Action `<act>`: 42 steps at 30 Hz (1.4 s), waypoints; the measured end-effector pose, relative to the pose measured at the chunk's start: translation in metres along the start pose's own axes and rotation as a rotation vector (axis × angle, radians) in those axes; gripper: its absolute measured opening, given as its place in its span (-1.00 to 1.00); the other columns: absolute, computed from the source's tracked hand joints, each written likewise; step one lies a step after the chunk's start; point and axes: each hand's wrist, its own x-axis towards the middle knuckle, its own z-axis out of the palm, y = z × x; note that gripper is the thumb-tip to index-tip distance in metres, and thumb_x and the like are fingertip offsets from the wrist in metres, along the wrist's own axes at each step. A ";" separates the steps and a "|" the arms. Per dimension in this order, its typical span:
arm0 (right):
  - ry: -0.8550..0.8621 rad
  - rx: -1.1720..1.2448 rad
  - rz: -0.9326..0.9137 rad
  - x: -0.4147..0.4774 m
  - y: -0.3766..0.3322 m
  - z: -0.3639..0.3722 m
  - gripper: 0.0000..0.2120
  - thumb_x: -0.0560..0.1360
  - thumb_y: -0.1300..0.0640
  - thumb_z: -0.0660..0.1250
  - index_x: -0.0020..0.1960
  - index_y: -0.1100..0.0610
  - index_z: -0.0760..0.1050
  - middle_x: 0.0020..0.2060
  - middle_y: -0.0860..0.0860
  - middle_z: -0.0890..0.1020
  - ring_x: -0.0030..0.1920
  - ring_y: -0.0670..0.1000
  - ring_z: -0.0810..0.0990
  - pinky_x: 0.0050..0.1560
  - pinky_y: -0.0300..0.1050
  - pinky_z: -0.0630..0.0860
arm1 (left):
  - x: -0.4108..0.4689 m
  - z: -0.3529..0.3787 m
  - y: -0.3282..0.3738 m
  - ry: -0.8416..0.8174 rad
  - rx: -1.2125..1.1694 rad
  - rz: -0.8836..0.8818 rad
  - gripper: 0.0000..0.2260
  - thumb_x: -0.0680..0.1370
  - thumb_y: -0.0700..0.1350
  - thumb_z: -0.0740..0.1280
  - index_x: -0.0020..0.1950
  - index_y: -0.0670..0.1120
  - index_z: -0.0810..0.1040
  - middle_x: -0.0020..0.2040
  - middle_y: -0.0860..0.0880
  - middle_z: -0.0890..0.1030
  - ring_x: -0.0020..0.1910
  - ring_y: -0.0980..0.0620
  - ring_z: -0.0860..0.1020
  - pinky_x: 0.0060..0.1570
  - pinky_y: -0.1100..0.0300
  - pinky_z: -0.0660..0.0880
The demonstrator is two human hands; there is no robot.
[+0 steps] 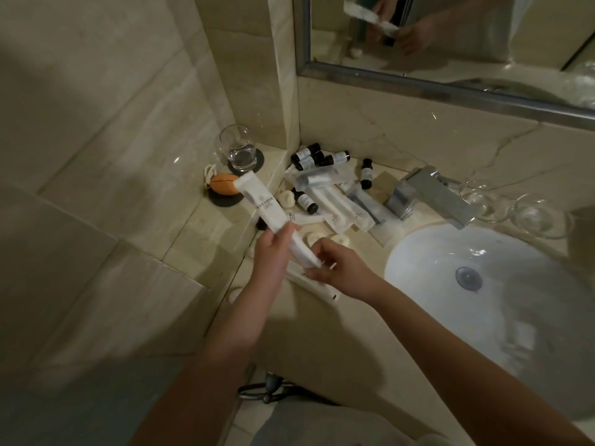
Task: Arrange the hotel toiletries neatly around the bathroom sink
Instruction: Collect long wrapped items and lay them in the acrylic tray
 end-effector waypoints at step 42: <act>0.510 0.041 0.227 -0.140 0.045 -0.121 -0.90 0.44 0.30 0.38 -0.09 0.13 0.54 -0.33 -0.05 0.53 -0.31 -0.08 0.49 -0.23 -0.21 0.45 | -0.029 0.108 0.029 -0.308 0.076 0.146 -0.80 0.58 0.03 0.20 -0.04 -0.06 0.53 -0.38 0.00 0.46 -0.39 0.07 0.43 -0.26 0.17 0.41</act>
